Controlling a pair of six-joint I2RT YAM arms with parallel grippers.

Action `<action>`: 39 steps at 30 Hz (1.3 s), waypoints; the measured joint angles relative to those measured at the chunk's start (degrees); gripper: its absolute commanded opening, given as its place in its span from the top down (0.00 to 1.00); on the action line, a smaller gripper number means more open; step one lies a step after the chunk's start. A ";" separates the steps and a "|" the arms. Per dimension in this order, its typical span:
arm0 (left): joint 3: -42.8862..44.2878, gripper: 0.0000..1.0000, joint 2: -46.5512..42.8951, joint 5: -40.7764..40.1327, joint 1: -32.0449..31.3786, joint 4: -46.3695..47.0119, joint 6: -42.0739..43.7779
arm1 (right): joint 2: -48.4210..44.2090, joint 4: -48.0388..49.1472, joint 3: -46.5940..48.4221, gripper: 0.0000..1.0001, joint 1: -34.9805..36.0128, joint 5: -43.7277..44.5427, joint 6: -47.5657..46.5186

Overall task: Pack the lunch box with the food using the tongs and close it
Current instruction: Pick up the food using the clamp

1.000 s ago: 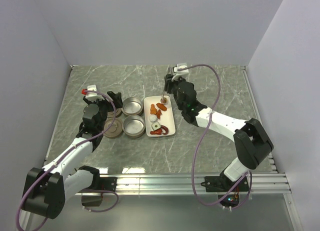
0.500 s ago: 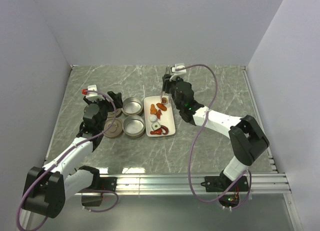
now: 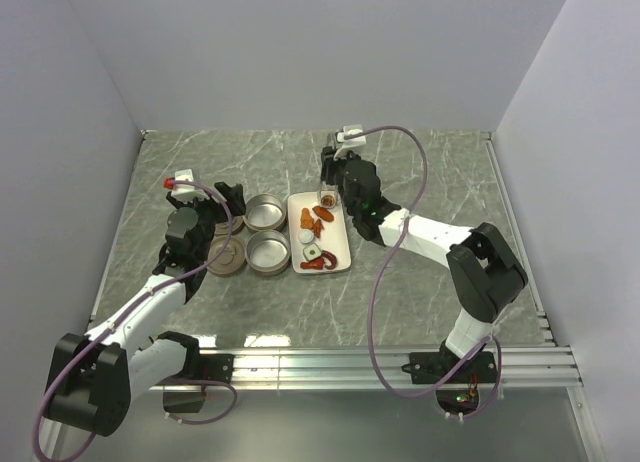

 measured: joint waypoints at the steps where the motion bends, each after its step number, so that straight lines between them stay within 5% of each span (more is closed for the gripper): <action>1: 0.00 0.01 0.02 0.00 0.00 0.02 0.00 | 0.00 0.00 0.17 0.55 0.00 0.02 0.00; 26: 0.00 0.01 0.00 0.00 0.00 0.07 0.00 | 3.43 -2.10 4.57 0.82 1.62 3.19 -2.82; 39: 0.00 0.01 0.00 0.00 0.00 0.07 0.00 | 2.60 -3.04 4.57 0.83 3.69 4.57 -5.14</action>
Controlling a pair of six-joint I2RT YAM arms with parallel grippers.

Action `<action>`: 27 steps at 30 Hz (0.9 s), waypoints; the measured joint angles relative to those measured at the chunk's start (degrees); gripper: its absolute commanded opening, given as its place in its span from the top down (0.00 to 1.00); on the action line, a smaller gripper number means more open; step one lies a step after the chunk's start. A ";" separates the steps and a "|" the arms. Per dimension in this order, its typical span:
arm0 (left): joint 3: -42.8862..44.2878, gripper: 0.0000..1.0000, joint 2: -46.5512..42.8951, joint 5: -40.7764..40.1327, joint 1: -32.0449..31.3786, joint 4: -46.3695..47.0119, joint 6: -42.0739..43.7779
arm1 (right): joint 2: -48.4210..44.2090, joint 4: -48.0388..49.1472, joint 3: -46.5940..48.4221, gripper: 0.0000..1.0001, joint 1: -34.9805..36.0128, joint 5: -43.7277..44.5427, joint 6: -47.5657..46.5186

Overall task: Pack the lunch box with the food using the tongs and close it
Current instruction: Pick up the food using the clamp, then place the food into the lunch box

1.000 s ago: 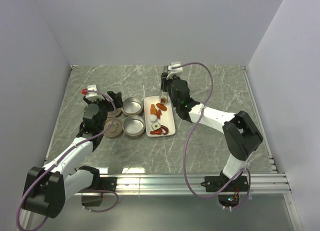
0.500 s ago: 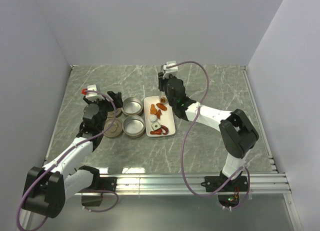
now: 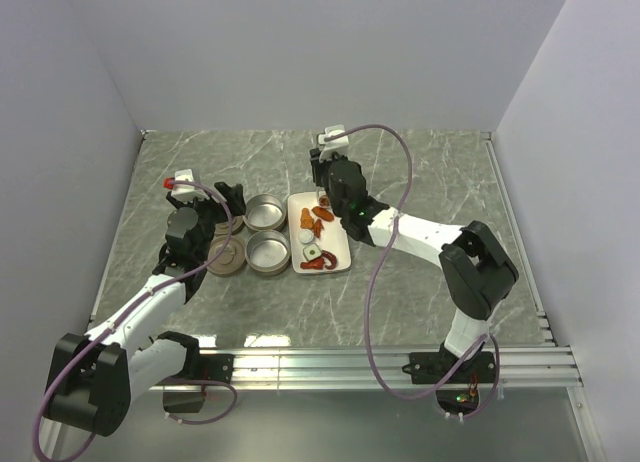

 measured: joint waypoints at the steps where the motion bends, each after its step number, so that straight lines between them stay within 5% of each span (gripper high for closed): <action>1: 0.00 0.01 0.02 0.00 0.00 0.00 0.00 | -0.17 -0.09 0.00 0.83 0.20 0.04 -0.13; 27: 0.00 0.00 0.00 0.15 0.00 -0.02 0.00 | -5.51 -0.20 0.96 0.85 7.28 -8.72 -0.98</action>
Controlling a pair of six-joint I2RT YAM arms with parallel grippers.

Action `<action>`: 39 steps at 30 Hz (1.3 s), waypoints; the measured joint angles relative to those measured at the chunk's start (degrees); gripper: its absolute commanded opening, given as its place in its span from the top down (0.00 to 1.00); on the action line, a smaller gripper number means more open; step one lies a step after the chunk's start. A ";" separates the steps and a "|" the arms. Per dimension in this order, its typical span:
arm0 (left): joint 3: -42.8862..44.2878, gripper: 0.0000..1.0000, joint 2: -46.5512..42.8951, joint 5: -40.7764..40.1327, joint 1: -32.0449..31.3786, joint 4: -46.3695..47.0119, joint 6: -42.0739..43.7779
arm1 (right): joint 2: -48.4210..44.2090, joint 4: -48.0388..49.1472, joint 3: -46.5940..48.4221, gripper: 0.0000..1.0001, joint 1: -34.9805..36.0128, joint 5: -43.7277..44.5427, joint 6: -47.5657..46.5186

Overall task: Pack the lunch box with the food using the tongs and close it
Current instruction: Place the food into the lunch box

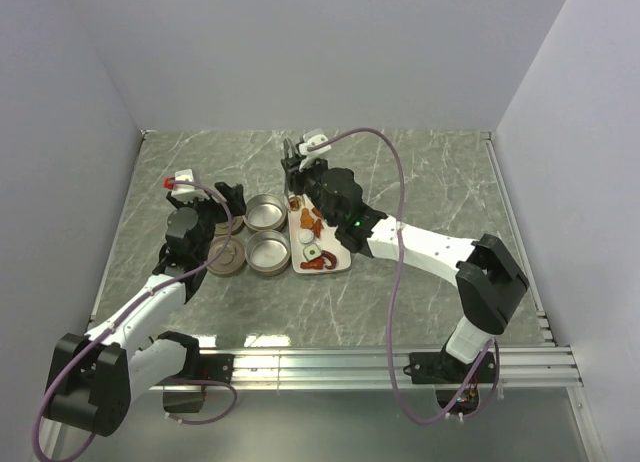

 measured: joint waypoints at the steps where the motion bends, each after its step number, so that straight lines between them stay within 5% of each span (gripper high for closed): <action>1: 0.00 0.01 0.00 0.04 0.00 0.00 -0.02 | 0.02 0.00 0.42 0.85 0.00 -0.46 0.24; 15: -0.02 0.01 -0.09 0.11 0.00 0.00 -0.02 | 5.33 0.90 7.21 0.84 0.00 -5.05 2.58; 39: -0.02 0.01 -0.13 0.20 0.00 -0.02 -0.02 | 10.34 0.79 10.60 0.51 0.00 -7.32 3.63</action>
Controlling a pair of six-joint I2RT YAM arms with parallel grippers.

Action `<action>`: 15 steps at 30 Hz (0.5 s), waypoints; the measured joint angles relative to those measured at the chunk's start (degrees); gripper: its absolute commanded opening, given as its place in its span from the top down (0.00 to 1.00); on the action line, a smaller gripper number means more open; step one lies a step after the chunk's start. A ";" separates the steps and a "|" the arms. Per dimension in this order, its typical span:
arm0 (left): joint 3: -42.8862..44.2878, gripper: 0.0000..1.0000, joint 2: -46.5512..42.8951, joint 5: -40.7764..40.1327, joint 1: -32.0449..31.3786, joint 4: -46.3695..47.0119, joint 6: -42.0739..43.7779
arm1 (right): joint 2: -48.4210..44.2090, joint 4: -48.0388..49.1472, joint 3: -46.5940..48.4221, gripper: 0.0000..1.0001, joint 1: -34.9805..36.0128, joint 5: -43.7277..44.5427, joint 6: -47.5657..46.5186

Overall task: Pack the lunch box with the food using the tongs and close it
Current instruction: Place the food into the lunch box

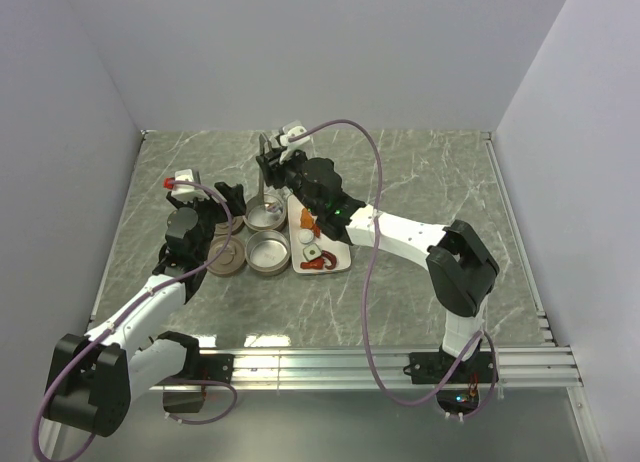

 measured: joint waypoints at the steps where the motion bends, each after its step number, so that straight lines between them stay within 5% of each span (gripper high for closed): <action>1: 0.00 0.01 0.00 0.00 0.00 0.00 0.00 | 0.02 0.00 0.00 0.50 0.02 0.00 0.00; 15: 0.00 0.00 0.00 0.00 0.00 0.02 0.00 | -1.95 2.40 -3.65 0.54 0.02 2.45 -0.76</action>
